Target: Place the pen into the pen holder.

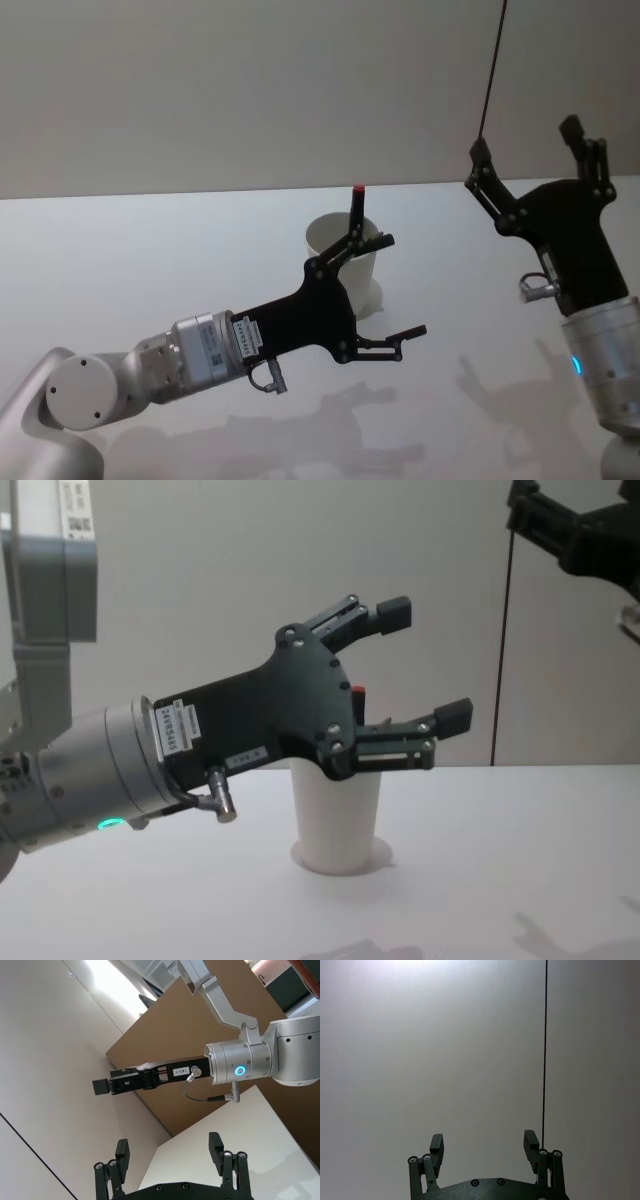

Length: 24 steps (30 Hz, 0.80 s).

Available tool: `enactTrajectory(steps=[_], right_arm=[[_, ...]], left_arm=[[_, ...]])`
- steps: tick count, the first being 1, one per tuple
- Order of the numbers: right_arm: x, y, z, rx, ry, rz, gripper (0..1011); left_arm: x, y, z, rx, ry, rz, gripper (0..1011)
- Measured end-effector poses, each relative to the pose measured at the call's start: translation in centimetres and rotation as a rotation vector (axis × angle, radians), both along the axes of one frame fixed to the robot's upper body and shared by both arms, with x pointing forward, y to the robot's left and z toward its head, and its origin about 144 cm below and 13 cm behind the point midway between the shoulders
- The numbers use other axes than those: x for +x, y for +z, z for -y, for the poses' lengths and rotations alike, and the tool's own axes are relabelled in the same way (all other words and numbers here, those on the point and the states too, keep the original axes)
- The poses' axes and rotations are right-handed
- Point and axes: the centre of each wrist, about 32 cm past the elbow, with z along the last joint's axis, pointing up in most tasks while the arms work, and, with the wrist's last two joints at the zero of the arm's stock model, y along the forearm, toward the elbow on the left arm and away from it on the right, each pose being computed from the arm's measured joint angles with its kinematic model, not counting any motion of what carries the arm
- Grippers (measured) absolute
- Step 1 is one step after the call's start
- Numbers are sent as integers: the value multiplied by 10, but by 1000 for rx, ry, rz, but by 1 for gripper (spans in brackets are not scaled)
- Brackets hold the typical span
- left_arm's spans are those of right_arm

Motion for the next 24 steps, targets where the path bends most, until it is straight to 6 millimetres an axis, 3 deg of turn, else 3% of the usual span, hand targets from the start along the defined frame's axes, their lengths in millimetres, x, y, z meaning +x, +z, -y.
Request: enactTrajectory(steps=[24], right_arm=[[-8, -2, 6, 6, -22, -2, 1002]], left_arm=[[0, 0, 0, 0, 0, 0, 1005]])
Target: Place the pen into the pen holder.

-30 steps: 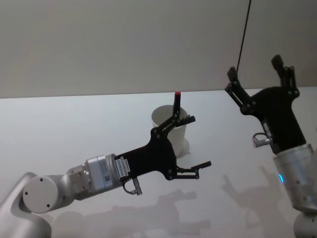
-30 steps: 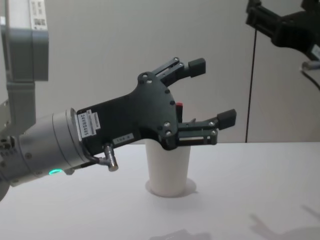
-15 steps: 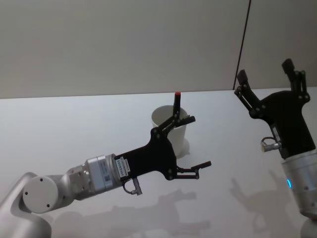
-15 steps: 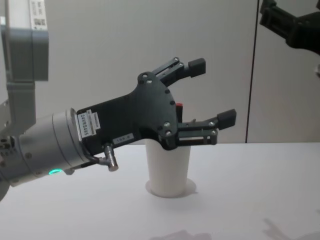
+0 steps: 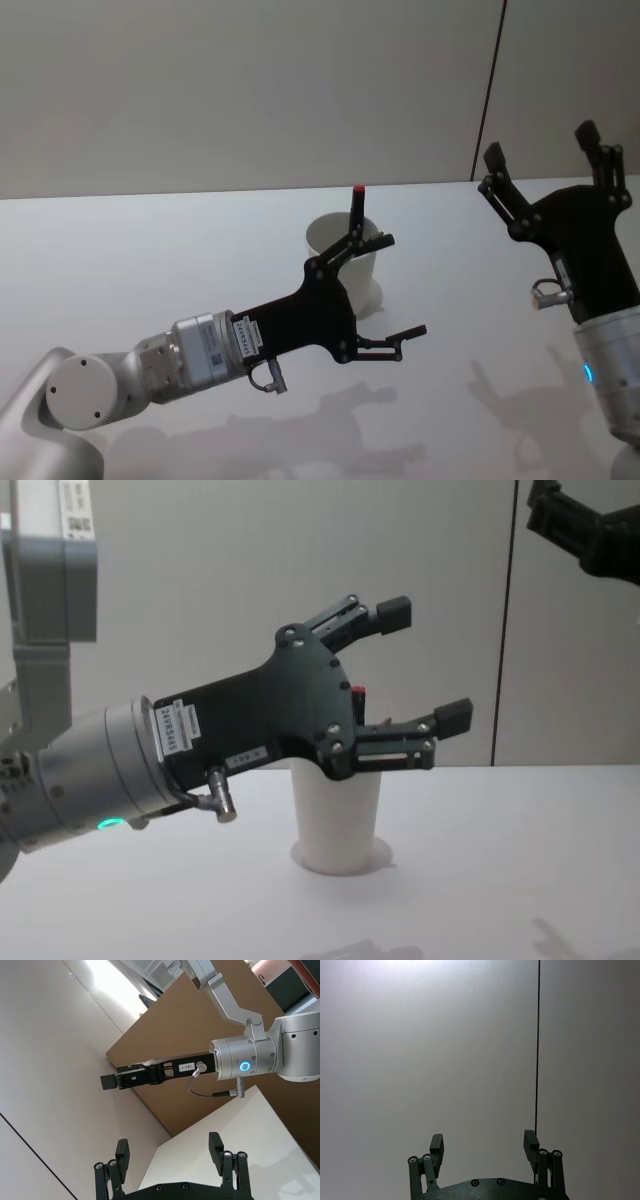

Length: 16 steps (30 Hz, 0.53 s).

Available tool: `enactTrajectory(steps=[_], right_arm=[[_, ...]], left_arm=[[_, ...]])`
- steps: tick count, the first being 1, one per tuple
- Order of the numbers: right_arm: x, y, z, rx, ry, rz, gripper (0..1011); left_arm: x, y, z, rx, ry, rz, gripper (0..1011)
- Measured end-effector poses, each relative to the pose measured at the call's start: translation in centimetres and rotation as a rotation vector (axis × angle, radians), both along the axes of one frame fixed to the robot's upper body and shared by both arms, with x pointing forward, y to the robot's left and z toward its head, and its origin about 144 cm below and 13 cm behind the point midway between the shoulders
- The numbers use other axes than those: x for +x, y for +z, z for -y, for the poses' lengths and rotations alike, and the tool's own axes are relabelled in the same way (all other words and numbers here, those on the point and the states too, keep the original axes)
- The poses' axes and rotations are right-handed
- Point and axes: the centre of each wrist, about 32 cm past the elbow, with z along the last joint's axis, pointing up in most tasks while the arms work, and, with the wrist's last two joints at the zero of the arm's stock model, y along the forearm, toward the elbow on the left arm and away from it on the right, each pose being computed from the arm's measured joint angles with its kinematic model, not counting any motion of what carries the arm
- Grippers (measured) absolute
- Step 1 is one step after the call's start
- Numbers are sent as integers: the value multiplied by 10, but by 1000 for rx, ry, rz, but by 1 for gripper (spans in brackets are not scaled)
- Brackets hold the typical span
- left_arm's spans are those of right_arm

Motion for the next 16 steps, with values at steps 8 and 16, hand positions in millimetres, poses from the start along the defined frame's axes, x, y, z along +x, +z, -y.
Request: enactTrajectory(steps=[8, 16], right_arm=[[-1, 0, 0, 0, -2, 0, 1002], [-1, 0, 1, 0, -3, 0, 1002]], left_arm=[[0, 0, 0, 0, 0, 0, 1005], [0, 0, 0, 0, 0, 0, 1005]])
